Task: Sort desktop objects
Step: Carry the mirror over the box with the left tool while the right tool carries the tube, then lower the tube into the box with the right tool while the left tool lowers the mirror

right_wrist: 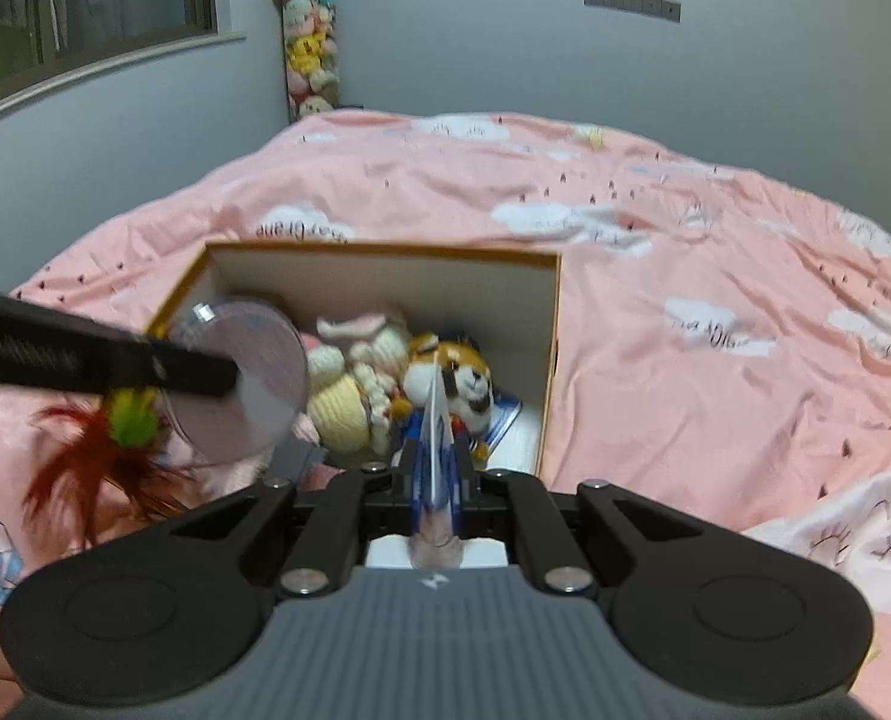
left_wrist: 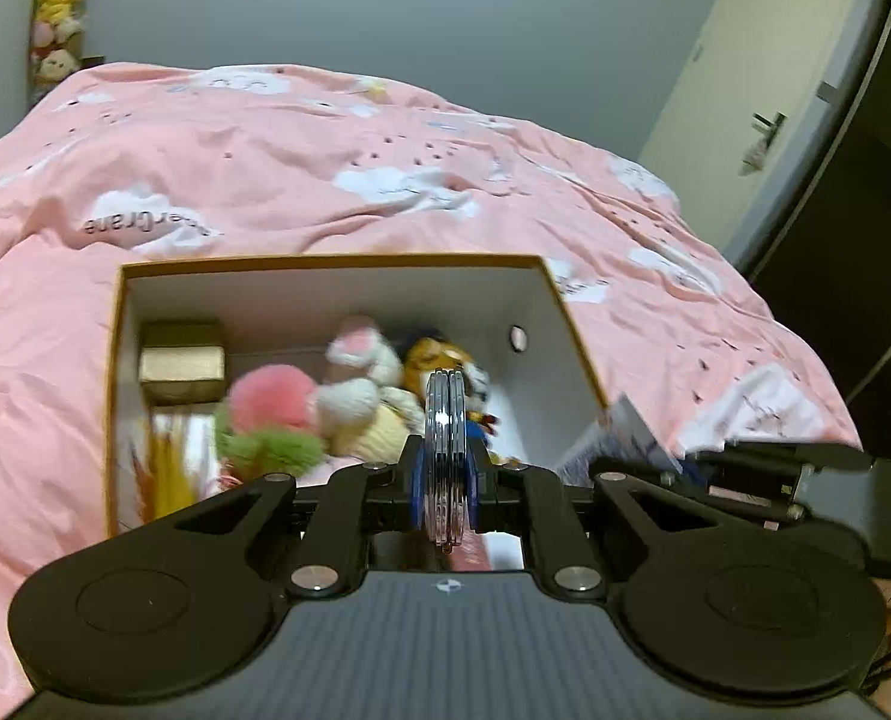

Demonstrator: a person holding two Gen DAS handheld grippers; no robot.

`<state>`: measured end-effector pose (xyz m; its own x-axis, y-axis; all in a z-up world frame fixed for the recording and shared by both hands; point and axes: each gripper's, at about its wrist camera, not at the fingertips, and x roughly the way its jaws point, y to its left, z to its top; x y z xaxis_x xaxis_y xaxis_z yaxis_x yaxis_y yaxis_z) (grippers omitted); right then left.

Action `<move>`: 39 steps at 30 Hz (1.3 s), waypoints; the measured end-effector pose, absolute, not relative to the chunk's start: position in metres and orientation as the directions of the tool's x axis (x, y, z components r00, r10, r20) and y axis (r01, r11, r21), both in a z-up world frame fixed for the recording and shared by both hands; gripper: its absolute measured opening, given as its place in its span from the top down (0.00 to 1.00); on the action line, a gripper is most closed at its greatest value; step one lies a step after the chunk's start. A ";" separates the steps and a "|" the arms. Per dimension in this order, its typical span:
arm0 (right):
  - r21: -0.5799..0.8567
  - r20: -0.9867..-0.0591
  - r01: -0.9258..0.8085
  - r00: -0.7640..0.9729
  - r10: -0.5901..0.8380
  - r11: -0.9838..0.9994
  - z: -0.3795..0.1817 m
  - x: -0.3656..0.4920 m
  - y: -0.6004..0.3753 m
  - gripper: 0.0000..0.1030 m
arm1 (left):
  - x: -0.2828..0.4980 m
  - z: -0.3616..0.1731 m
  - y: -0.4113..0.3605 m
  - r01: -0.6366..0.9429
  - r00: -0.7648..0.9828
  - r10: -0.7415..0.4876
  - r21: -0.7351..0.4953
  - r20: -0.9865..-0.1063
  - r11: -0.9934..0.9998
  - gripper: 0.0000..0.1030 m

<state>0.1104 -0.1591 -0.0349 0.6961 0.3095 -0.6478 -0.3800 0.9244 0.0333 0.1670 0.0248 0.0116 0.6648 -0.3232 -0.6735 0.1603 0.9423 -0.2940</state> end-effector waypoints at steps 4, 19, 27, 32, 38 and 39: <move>0.032 -0.671 -0.387 0.676 0.307 0.922 -0.052 0.122 -0.150 0.91 | 0.177 0.016 0.042 0.122 0.680 -0.281 -0.273 -0.678 0.954 0.86; 0.055 -0.723 -0.428 0.606 0.332 0.902 -0.082 0.133 -0.133 0.90 | 0.215 -0.008 0.097 -0.034 0.656 -0.122 -0.192 -0.745 0.981 0.86; 0.045 -0.658 -0.380 0.685 0.314 0.924 -0.066 0.126 -0.140 0.71 | 0.224 -0.030 0.097 -0.033 0.603 -0.075 -0.118 -0.794 0.992 0.86; 0.055 -0.647 -0.351 0.700 0.301 0.935 -0.063 0.126 -0.146 0.69 | 0.229 -0.040 0.088 -0.026 0.578 -0.024 -0.048 -0.816 0.999 0.86; 0.058 -0.653 -0.350 0.695 0.301 0.935 -0.067 0.125 -0.146 0.68 | 0.230 -0.048 0.069 -0.004 0.575 0.095 0.114 -0.812 0.993 0.86; 0.059 -0.654 -0.349 0.694 0.300 0.935 -0.067 0.125 -0.146 0.67 | 0.230 -0.050 0.068 -0.003 0.568 0.093 0.111 -0.818 0.994 0.85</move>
<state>0.1251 -0.1462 -0.0672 0.6938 0.3005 -0.6545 -0.3493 0.9351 0.0590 0.2302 0.0682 -0.0498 0.5683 0.0932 -0.8175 -0.0032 0.9938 0.1111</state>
